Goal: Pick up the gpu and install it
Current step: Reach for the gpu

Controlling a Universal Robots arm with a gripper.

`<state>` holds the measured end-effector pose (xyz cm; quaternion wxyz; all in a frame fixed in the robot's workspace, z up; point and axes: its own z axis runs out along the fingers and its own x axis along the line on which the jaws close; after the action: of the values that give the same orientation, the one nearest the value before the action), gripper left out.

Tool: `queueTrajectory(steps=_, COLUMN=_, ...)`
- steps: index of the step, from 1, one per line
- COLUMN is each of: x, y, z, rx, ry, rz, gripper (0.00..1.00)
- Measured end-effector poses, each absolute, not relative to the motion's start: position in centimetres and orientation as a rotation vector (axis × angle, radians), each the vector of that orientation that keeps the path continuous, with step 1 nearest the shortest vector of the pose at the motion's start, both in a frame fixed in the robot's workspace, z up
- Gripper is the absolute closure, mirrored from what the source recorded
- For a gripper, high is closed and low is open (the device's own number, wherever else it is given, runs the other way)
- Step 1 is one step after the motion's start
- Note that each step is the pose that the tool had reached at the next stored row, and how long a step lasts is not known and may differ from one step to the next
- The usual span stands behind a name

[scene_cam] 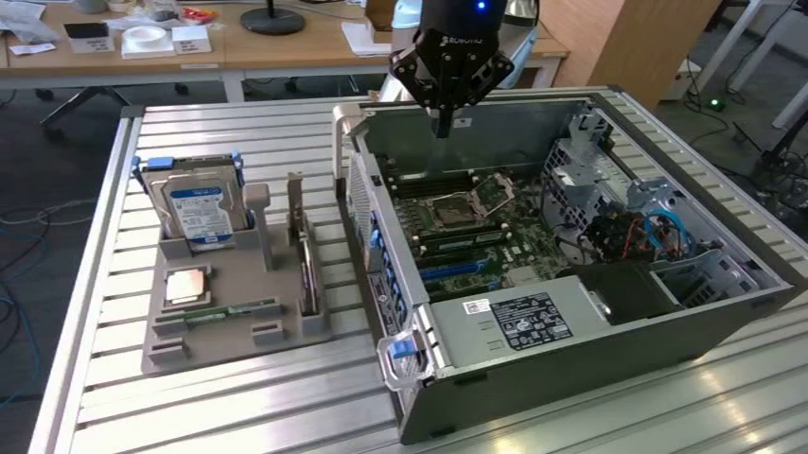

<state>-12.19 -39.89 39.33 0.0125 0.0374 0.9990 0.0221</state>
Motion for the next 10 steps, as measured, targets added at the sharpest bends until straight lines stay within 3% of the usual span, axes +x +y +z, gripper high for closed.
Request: queueTrajectory(steps=10, x=-13.4, y=-39.9, z=39.3, rx=0.117, ry=3.114, rz=0.069, gripper=0.89)
